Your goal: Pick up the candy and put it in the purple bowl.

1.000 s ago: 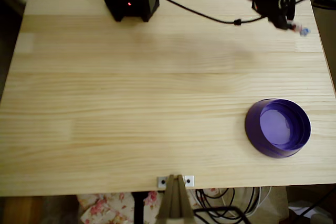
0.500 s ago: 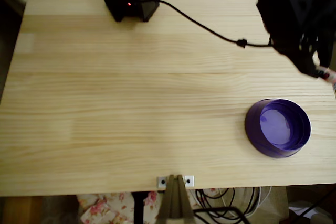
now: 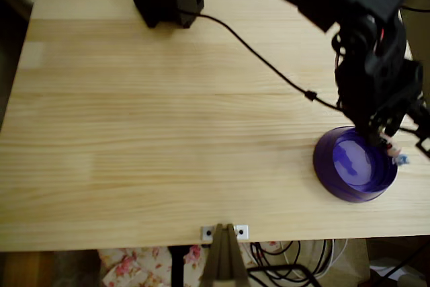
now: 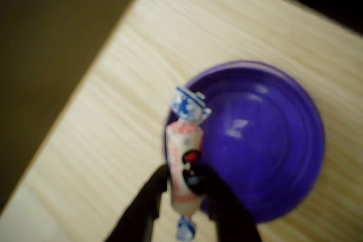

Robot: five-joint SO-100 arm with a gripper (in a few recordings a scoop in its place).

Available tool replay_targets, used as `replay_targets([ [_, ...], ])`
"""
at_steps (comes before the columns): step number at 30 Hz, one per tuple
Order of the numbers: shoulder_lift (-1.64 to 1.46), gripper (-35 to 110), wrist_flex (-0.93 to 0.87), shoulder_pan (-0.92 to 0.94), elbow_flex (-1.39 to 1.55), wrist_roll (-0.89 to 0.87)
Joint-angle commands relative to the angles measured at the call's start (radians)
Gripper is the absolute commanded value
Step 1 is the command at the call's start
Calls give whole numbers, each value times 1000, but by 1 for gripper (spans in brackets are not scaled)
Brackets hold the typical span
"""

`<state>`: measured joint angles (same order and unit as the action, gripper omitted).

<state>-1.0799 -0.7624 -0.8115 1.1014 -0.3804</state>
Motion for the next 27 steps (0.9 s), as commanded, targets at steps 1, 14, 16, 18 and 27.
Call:
replay_targets([
  [1, -21, -1, -14, 11, -173, -14],
  [14, 60, 0, -112, 63, -278, -8],
  [16, 60, 5, -124, 66, -276, -18],
  [18, 60, 7, -132, 67, -276, -23],
  [27, 48, 15, -137, 67, -268, -25],
])
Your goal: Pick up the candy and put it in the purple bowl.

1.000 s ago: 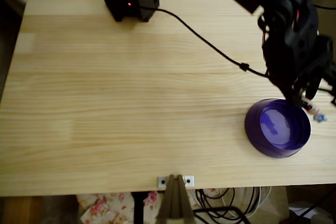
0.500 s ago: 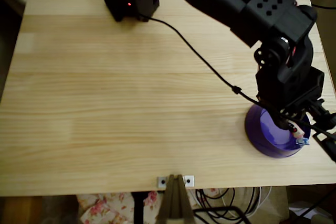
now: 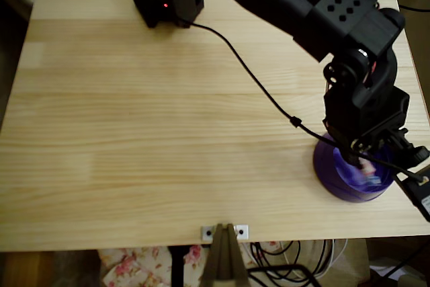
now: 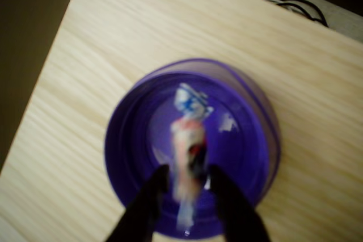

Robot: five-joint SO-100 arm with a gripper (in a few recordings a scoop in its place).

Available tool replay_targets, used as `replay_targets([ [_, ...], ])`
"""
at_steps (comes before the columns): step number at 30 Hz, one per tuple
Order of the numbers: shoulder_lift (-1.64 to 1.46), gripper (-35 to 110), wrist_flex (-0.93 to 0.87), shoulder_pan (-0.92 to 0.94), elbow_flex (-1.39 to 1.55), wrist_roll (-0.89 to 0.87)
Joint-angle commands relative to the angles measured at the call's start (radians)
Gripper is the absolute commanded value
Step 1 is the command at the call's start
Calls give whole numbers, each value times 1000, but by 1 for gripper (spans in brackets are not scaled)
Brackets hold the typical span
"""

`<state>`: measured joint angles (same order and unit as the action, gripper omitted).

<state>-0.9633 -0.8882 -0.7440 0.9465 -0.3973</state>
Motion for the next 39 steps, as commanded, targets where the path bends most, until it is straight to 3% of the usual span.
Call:
replay_targets([
  [1, -71, 18, -11, 0, -112, -8],
  [4, -83, 26, -11, 0, -101, -9],
  [8, -104, 25, -29, 0, -98, -3],
  [12, -181, 0, -41, 0, -54, 25],
  [15, -265, 0, -37, 11, 26, 34],
  [23, -673, 0, 124, 20, 506, 143],
  [39, -1304, -1, 155, 166, 1126, 178],
])
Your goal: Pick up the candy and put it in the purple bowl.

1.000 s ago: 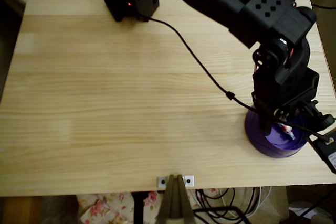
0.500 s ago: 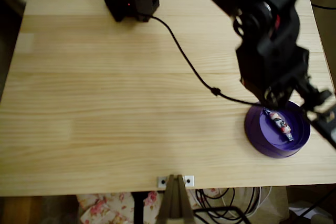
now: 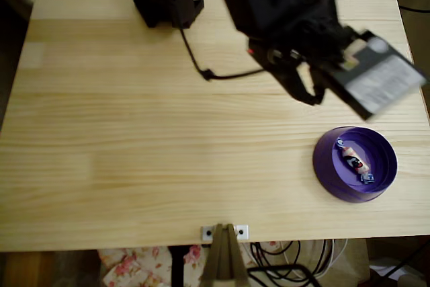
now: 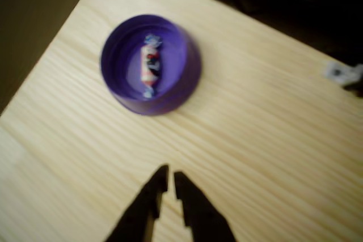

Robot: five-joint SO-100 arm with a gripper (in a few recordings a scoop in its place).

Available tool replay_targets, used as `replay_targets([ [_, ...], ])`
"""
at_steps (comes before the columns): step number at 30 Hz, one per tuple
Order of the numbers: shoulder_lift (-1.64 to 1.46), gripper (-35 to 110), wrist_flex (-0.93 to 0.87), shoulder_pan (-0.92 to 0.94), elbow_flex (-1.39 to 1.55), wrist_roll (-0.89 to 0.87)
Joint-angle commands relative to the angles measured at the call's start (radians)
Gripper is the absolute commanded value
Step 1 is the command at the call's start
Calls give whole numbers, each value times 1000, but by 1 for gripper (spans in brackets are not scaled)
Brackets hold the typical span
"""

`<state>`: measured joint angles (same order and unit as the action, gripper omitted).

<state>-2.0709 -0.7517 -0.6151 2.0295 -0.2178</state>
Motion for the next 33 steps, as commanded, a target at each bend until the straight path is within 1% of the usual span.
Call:
replay_targets([
  [1, -232, -1, 17, 60, 72, 3],
  [7, -313, -1, -58, 230, 160, 15],
  [14, -437, -1, -64, 419, 331, 84],
  [23, -476, -1, -63, 655, 505, 133],
  [27, -604, -1, -51, 723, 626, 175],
  [33, -815, -1, -49, 772, 785, 213],
])
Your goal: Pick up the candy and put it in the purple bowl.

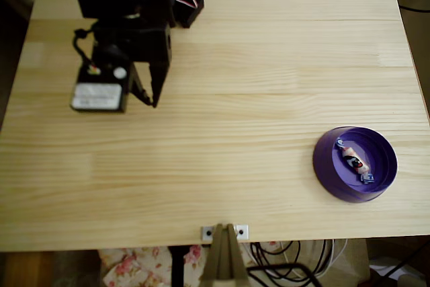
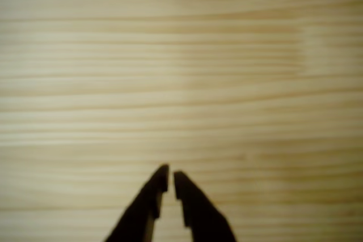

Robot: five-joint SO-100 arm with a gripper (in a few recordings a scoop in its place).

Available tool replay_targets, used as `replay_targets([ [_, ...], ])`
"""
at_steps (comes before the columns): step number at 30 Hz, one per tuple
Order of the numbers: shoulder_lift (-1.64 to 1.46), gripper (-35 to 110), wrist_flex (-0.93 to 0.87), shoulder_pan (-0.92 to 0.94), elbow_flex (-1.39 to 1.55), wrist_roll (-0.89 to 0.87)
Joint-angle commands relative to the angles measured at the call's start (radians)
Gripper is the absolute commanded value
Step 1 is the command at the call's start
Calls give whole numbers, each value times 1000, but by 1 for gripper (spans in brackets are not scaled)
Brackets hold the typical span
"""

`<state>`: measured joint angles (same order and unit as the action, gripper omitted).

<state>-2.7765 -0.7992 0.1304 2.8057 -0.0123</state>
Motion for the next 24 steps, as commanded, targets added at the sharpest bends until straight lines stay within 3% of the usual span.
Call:
replay_targets([
  [1, -120, -1, -6, 31, 20, 6],
  [7, -179, -1, -8, 43, 103, -3],
  [12, -525, -1, -144, 29, 232, 32],
  [24, -523, -1, -164, 69, 230, 6],
])
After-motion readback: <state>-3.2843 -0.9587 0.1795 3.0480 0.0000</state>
